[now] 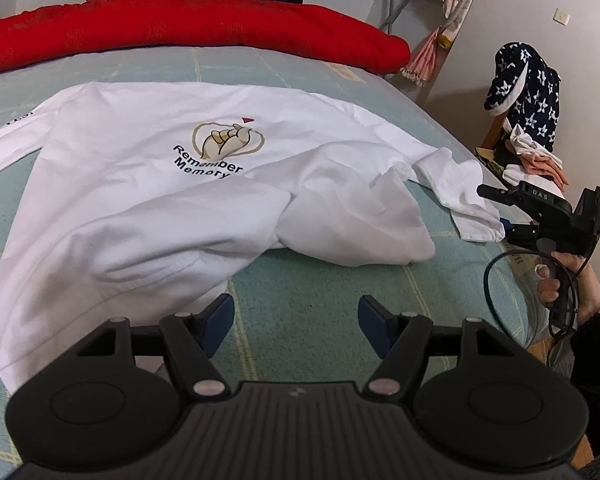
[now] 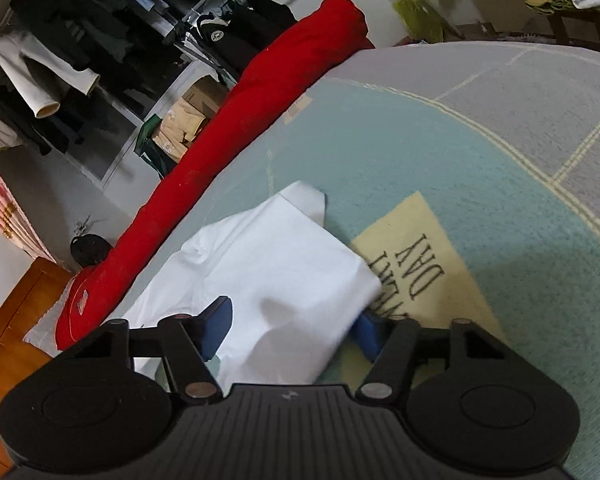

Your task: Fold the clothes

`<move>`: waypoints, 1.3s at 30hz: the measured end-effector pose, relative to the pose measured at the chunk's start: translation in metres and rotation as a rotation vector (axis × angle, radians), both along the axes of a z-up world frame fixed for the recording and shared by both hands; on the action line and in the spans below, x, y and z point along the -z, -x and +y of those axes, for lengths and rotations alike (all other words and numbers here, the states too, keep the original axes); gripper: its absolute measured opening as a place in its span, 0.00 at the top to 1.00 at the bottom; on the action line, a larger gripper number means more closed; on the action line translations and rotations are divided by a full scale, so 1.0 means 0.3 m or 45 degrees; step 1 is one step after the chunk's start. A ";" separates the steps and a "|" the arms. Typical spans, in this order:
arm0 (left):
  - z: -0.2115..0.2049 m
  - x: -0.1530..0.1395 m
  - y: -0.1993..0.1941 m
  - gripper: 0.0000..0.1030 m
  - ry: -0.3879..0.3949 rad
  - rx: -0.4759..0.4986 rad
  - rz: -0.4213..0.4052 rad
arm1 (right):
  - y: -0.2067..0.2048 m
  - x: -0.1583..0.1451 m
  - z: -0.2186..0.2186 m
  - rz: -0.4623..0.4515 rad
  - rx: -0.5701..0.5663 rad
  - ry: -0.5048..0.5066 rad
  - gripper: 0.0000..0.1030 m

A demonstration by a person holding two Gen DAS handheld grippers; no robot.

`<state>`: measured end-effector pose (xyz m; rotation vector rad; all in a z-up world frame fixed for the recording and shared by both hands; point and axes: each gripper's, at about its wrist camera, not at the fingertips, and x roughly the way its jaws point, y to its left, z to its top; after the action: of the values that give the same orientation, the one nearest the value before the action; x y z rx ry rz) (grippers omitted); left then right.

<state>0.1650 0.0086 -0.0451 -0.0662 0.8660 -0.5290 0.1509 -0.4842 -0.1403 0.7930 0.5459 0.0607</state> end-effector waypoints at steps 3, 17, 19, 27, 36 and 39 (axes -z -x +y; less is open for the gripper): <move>-0.003 0.002 0.001 0.34 0.002 0.003 0.004 | -0.006 -0.001 0.014 0.012 0.007 0.027 0.34; -0.007 0.024 0.006 0.33 0.019 0.008 0.032 | 0.061 0.131 -0.026 0.028 0.128 -0.301 0.94; -0.012 0.026 0.011 0.33 0.016 0.017 0.033 | 0.064 0.143 -0.034 0.012 0.128 -0.336 0.94; 0.001 0.017 0.020 0.33 0.018 0.015 0.030 | 0.005 0.012 -0.047 0.061 0.126 -0.115 0.91; -0.009 0.026 0.006 0.33 0.014 0.010 0.046 | -0.130 -0.219 -0.210 0.147 0.187 0.355 0.92; -0.013 0.027 0.000 0.33 0.005 0.008 0.051 | -0.187 -0.266 -0.282 0.168 0.207 0.424 0.92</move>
<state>0.1649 0.0046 -0.0533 -0.0779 0.9043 -0.5367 0.2069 -0.5688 -0.0605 0.5151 0.5955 -0.2288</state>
